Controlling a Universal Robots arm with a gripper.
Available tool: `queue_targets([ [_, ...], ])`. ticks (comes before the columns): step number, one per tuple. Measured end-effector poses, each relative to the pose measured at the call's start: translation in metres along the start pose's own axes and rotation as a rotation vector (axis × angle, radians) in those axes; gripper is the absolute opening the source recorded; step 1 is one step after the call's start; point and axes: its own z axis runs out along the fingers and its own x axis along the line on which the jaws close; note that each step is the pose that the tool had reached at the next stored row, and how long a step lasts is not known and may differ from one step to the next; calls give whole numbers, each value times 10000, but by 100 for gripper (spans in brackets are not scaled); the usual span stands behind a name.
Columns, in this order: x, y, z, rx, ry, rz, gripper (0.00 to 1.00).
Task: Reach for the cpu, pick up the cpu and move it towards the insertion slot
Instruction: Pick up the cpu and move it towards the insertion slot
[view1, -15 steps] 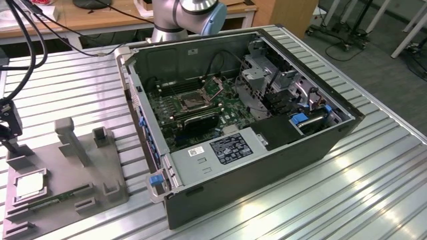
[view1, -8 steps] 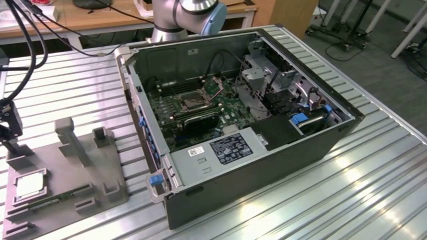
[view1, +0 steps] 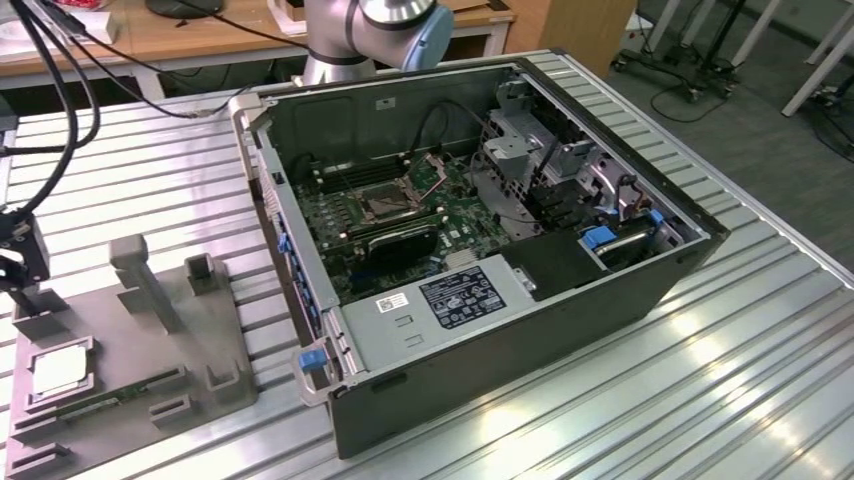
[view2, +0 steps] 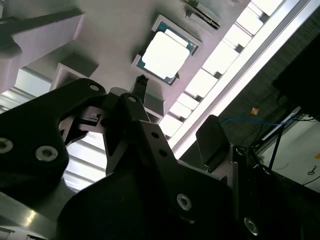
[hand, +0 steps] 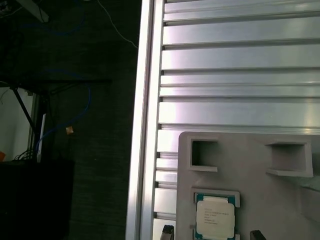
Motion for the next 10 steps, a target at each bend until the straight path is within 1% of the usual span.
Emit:
queue_targets([
  [3, 1, -31, 50, 0, 12, 0, 67],
  [8, 1, -79, 133, 7, 10, 0, 67],
  [9, 1, -88, 152, 8, 11, 0, 67],
  [10, 1, -99, 183, 11, 9, 0, 67],
])
